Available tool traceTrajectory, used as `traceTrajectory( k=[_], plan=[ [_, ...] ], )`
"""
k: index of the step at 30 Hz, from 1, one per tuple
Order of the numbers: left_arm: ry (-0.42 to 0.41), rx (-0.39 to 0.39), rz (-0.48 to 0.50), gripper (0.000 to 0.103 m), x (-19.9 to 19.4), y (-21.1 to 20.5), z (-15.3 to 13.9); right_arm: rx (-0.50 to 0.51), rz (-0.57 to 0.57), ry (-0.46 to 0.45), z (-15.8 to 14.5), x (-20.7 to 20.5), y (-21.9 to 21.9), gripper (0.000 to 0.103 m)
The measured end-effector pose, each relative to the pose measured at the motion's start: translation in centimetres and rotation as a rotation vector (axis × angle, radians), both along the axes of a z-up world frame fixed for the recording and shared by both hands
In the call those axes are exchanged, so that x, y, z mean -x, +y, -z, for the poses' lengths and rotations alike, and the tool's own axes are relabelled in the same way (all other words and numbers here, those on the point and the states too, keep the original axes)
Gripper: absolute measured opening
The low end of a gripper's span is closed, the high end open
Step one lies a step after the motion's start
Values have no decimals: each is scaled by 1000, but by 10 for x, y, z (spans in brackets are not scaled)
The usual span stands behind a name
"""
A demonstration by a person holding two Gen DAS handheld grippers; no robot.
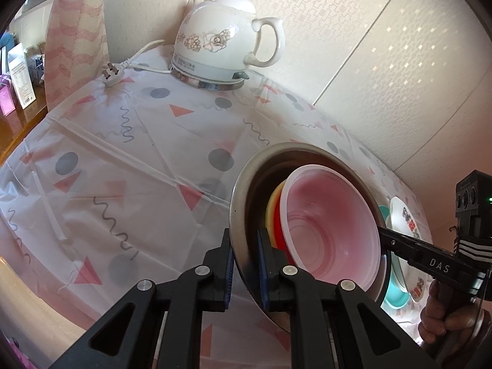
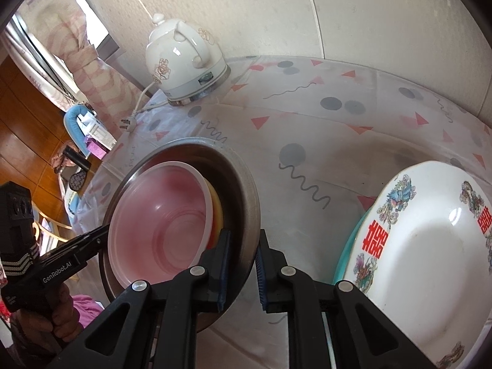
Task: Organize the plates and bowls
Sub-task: 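Carry the nested bowls with both grippers over the plate stack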
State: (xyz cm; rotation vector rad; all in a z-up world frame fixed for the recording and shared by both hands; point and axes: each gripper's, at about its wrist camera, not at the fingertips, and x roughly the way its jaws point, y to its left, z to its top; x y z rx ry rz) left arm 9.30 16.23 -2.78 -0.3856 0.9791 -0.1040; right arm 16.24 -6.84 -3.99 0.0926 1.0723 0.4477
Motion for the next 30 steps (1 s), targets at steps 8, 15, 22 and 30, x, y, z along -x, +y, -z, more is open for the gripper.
traceTrajectory(
  k=[8,15,22,30],
  plan=[
    [-29,10,26,14,5,-11,-13,-48,31,-30,-18,11,-16,15],
    [-57,10,63,14,7,-24,-29,-85,56,-70,-36,20,-34,15],
    [-70,34,114,14,1,-45,-43,-116,103,-98,-50,28,-60,15],
    [-94,33,208,14,-10,-88,-59,-134,188,-137,-68,41,-104,15]
  ],
)
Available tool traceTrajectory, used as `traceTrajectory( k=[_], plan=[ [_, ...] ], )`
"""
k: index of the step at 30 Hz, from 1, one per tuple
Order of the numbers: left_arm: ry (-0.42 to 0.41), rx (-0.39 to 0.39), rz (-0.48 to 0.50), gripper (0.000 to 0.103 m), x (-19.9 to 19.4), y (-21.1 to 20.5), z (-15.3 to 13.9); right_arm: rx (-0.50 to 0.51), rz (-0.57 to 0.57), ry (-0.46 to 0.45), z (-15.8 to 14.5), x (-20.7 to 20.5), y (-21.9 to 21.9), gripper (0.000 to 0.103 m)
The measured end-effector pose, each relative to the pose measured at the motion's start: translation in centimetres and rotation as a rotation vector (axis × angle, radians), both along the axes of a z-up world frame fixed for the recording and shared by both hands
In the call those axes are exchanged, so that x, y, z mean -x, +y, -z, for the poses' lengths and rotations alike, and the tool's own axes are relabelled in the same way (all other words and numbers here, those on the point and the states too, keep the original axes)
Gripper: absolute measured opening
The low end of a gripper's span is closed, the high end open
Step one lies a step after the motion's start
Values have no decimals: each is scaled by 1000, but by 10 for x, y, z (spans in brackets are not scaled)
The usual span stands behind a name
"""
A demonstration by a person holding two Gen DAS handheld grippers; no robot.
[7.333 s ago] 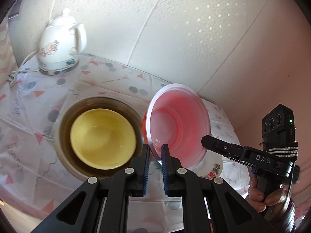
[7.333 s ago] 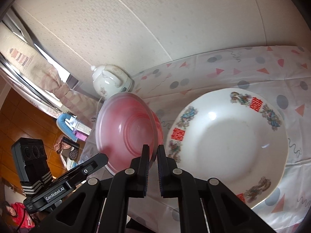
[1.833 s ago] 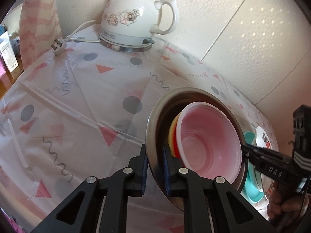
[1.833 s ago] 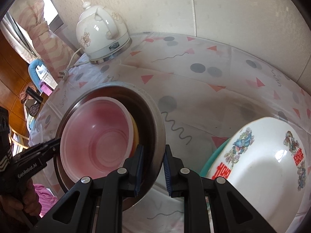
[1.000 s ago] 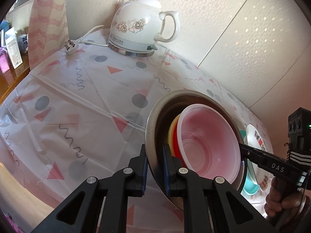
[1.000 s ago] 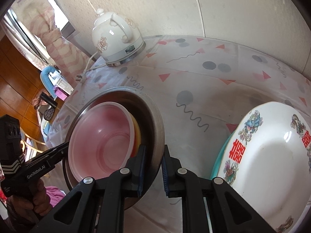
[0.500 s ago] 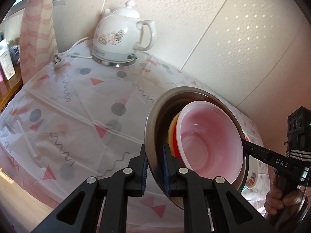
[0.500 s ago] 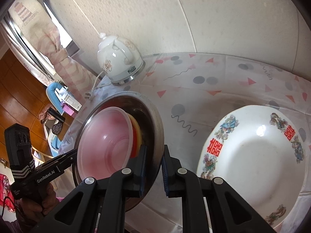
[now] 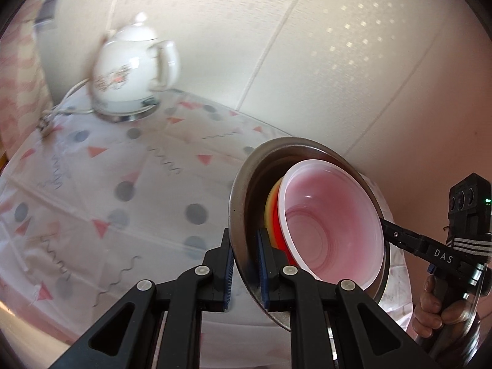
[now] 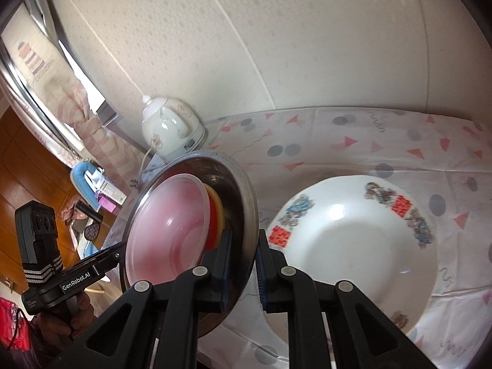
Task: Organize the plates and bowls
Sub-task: 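Carry the nested bowls with both grippers over the plate stack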
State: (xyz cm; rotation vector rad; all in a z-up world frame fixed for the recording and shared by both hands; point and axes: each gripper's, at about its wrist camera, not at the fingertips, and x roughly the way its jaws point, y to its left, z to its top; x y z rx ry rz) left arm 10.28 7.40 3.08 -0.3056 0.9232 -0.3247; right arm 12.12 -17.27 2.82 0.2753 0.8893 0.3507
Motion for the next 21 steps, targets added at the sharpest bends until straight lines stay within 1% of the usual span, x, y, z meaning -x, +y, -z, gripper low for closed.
traceTrajectory(
  k=[5,11,16,21],
  plan=[
    [-11,-1,61,14,-7,-29,-7,-2,66,-14,-6,9,-30,15],
    [-6,-7,129,14,-18,-65,-9,-11,145,-14,-6,18,-63,15],
    [20,-12,172,14,-27,-92,-1,-11,205,-3,-3,24,-86,15],
    [47,-23,207,14,-33,-112,9,-12,253,26,8,25,-105,15]
  ],
)
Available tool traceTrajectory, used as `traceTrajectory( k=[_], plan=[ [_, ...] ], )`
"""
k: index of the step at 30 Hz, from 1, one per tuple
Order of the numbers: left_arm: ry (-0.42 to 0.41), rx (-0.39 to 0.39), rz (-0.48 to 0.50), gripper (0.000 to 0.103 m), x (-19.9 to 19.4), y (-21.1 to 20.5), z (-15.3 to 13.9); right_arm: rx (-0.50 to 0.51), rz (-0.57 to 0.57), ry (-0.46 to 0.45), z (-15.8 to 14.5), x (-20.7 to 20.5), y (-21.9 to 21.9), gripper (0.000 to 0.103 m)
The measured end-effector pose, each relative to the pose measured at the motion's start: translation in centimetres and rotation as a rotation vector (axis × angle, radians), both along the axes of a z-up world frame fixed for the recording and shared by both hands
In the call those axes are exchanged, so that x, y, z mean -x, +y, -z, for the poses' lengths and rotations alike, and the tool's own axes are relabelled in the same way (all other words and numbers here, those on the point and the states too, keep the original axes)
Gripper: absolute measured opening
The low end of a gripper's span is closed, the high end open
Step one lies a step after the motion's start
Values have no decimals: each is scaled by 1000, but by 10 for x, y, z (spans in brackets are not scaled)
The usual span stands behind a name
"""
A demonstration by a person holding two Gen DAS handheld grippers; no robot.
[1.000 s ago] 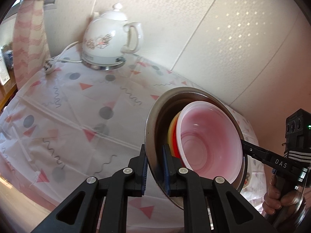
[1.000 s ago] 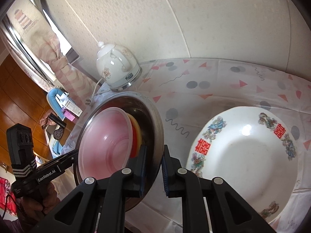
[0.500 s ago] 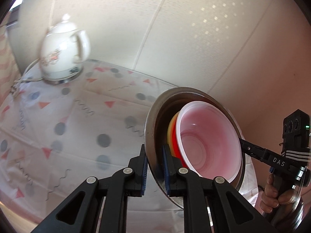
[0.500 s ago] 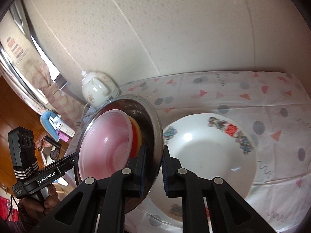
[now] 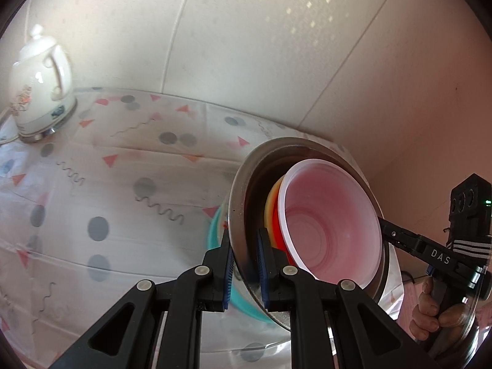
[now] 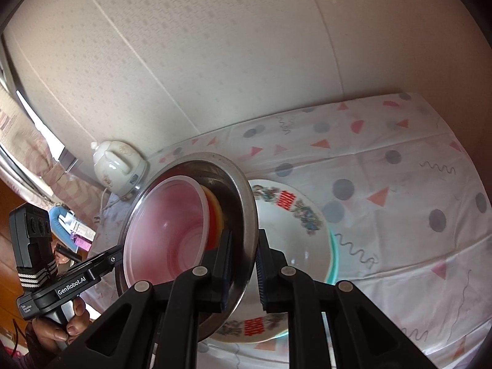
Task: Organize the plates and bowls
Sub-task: 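Carry the nested bowls with both grippers over the plate stack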
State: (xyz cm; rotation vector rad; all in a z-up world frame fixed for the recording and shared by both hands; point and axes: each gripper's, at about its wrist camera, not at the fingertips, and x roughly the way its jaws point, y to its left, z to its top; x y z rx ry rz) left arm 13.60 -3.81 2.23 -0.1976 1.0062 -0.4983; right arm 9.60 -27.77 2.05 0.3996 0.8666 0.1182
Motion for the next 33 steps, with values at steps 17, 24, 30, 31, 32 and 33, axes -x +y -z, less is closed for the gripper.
traceTrajectory(
  k=[17,24,30,31,32,33],
  plan=[
    [63,-63,24,14,-16,-27,33,-5,60,96,43,-6,-19,15],
    [60,-70,30,14,-17,-33,39,7,72,92,46,-6,-22,15],
    [34,-97,35,15,-14,-37,37,6,74,95,46,-6,-24,15],
    [33,-97,36,15,-14,-37,37,5,75,97,47,-6,-24,15],
    [32,-97,36,15,-14,-37,36,5,76,97,47,-6,-24,15],
    [31,-98,36,15,-14,-37,36,6,76,97,47,-6,-24,15]
  ],
)
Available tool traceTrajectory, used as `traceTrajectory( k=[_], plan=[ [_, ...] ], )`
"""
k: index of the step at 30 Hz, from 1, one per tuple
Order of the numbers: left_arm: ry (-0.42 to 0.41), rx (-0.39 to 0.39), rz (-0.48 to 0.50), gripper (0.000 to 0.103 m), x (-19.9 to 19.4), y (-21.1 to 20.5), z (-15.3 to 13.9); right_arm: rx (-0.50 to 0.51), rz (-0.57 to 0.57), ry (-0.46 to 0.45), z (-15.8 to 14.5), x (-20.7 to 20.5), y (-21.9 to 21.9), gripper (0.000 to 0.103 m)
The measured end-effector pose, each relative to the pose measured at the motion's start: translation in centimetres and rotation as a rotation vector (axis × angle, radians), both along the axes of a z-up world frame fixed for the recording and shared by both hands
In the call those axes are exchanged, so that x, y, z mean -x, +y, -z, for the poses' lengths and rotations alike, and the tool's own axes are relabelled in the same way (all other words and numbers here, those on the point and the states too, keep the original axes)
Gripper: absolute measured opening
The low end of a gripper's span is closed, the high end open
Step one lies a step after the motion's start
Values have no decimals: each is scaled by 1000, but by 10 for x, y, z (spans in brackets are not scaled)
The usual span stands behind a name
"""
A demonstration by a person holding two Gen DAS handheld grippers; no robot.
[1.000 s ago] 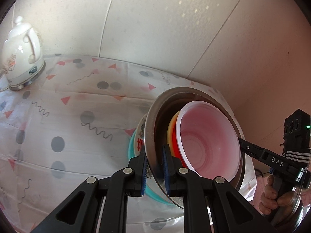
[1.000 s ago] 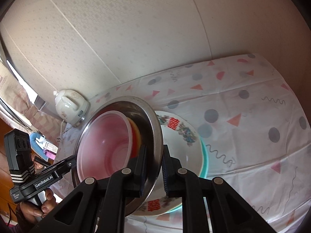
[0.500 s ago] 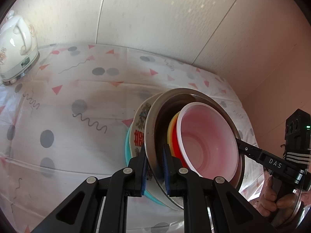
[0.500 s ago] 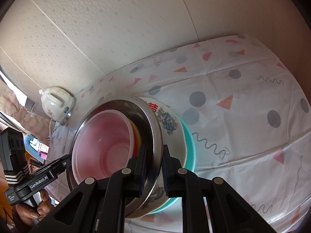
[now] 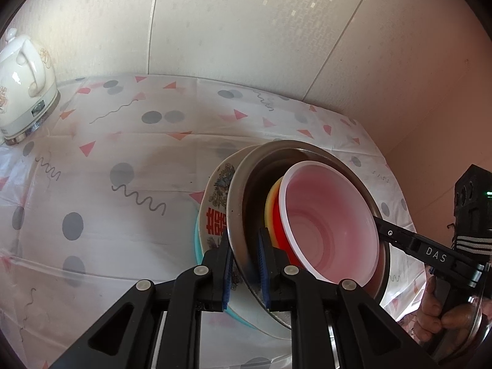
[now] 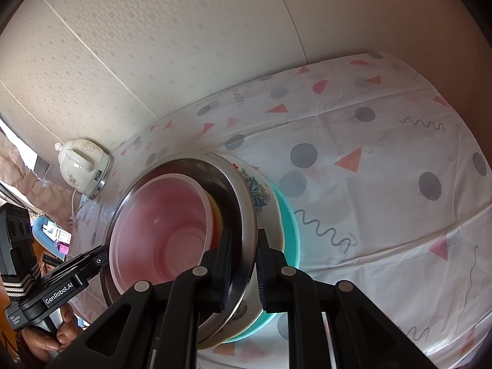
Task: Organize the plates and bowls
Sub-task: 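Carry the nested bowls with both grippers over the plate stack, then lower the nested bowls onto the white plate with both grippers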
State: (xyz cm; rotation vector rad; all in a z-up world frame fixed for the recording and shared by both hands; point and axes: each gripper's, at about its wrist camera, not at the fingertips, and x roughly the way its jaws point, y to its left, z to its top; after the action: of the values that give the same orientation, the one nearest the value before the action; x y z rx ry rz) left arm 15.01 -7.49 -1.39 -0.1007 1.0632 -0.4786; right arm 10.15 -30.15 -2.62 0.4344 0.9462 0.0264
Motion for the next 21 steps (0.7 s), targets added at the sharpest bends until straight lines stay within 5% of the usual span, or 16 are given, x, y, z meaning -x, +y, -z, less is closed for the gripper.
traceTrajectory(
  k=[21],
  plan=[
    [-17,-14,-6,17,5,0,0,-16,0,16,0,6,-1,15]
  ],
)
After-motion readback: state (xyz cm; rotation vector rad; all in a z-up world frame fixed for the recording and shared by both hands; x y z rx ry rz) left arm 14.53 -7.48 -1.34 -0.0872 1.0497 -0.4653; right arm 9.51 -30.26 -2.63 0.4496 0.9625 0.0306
